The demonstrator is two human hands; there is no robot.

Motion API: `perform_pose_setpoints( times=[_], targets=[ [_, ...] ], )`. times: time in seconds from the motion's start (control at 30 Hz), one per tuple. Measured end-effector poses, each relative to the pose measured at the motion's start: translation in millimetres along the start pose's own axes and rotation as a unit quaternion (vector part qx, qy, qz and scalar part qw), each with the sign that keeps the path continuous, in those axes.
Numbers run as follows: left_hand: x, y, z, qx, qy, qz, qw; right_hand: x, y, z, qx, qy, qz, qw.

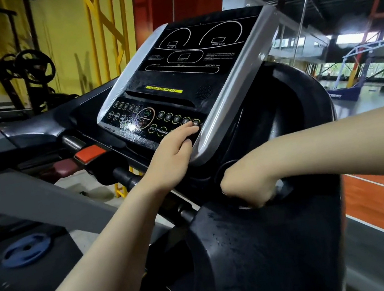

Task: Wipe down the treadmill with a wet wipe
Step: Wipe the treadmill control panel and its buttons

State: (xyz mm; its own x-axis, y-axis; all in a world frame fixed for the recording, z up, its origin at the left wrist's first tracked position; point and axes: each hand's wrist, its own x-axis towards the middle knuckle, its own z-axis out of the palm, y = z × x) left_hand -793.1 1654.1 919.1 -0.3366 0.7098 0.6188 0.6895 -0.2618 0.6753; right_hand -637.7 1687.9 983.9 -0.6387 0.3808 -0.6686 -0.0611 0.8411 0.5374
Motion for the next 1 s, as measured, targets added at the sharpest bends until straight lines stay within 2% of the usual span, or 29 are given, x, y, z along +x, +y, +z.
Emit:
perform_pose_setpoints(
  times=[0.1,0.13,0.2,0.23,0.27,0.4,0.5,0.6,0.7,0.8,1.0],
  targets=[
    [-1.3,1.7,-1.1,-0.056,0.027,-0.041,0.997,-1.3,-2.4,-11.5,0.098,0.078,0.012,0.992],
    [-1.2,1.8,-1.7,-0.065,0.033,-0.052,0.996,0.5,-0.6,-11.0,0.16,0.131,0.011,0.978],
    [-0.9,2.5,-2.8,-0.068,0.039,-0.062,0.995,4.0,-0.6,-7.6,0.302,0.224,-0.006,0.927],
    [-1.2,2.7,-3.0,-0.066,0.041,-0.06,0.995,5.2,-2.4,-6.7,0.347,0.241,-0.026,0.906],
    [-1.6,3.0,-2.8,-0.067,0.041,-0.058,0.995,7.7,-5.3,-7.3,0.357,0.24,-0.043,0.902],
    [-3.1,4.2,-3.0,-0.083,0.042,-0.064,0.994,14.9,-6.2,-23.7,0.297,0.152,-0.095,0.938],
    [-3.9,4.6,-5.5,-0.087,0.042,-0.071,0.993,22.1,-0.6,-32.3,0.209,0.148,-0.114,0.96],
    [-4.8,3.4,-8.8,-0.105,0.062,-0.086,0.989,26.3,1.4,-32.0,0.213,0.165,-0.139,0.953],
    [-6.5,2.2,-14.0,-0.135,0.09,-0.11,0.981,29.5,6.7,-30.3,0.183,0.146,-0.157,0.959],
    [-8.3,2.5,-15.3,-0.131,0.098,-0.109,0.98,33.3,6.3,-26.2,0.085,0.149,-0.182,0.968],
    [-9.2,-1.4,-13.3,-0.132,0.11,-0.1,0.98,39.0,9.4,-29.3,-0.035,0.186,-0.244,0.951]
  ],
)
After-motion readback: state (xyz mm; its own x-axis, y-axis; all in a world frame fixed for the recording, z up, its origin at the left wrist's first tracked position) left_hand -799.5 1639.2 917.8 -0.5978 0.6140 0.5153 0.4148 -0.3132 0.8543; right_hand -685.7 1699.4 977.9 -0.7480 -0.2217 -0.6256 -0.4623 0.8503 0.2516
